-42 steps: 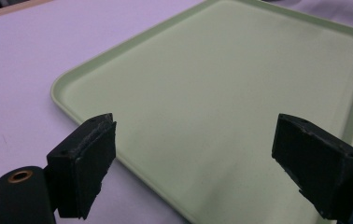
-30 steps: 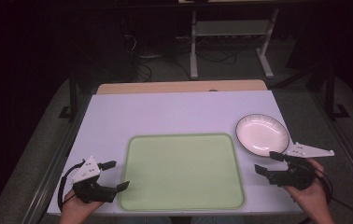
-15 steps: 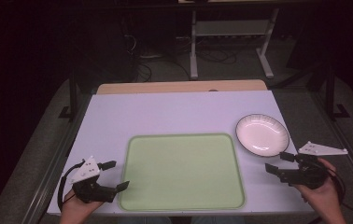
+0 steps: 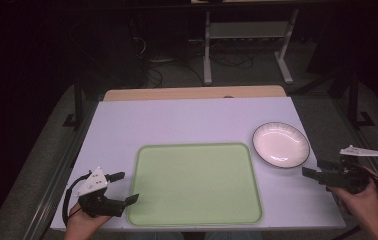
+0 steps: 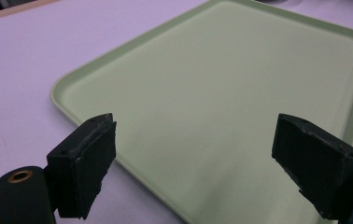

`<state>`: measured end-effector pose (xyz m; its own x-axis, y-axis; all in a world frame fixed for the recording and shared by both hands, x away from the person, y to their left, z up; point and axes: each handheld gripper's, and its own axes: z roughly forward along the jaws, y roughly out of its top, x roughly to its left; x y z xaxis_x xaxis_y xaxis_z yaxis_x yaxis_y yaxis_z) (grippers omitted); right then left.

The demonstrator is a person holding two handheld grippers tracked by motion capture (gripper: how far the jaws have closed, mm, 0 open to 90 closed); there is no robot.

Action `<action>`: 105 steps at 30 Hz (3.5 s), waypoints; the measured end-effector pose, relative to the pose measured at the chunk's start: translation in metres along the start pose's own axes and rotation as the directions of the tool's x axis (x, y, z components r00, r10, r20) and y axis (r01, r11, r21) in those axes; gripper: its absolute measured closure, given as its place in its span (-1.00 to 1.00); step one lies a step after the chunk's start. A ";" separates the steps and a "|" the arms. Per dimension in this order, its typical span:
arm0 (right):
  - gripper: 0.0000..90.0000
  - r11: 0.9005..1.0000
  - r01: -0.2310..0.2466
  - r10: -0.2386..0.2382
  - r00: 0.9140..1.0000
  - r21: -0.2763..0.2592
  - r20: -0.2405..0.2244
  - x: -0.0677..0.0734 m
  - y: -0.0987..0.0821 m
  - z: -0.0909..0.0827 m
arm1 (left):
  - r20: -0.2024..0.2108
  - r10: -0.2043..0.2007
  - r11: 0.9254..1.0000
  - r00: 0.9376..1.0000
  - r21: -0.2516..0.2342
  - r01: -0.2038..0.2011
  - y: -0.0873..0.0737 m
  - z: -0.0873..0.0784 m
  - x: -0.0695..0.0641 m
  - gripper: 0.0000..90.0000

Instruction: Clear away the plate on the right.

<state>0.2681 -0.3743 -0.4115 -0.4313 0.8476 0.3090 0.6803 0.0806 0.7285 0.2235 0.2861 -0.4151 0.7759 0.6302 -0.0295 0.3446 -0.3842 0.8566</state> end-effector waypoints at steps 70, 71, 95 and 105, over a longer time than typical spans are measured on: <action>0.80 0.807 -0.563 0.552 0.826 0.178 0.111 -0.084 0.050 0.073 | 0.001 0.003 1.000 1.000 0.003 -0.003 0.000 0.001 0.001 -0.69; 0.80 0.808 -0.562 0.550 0.827 0.178 0.114 -0.084 0.050 0.074 | 0.000 0.004 1.000 1.000 0.003 -0.004 0.000 0.001 0.001 -0.69; 0.87 0.743 -0.656 0.650 0.755 0.133 0.091 -0.087 0.046 0.073 | -0.001 0.003 1.000 1.000 -0.003 -0.003 0.000 0.000 0.003 -0.69; 0.85 0.715 -0.692 0.690 0.721 0.098 0.057 -0.086 0.044 0.069 | 0.000 -0.001 1.000 1.000 -0.005 0.001 0.000 -0.001 0.003 -0.69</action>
<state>0.3762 -0.4077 -0.4489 0.1924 0.6970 0.6908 0.8431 -0.4776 0.2471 0.2253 0.2884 -0.4150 0.7754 0.6308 -0.0307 0.3433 -0.3801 0.8589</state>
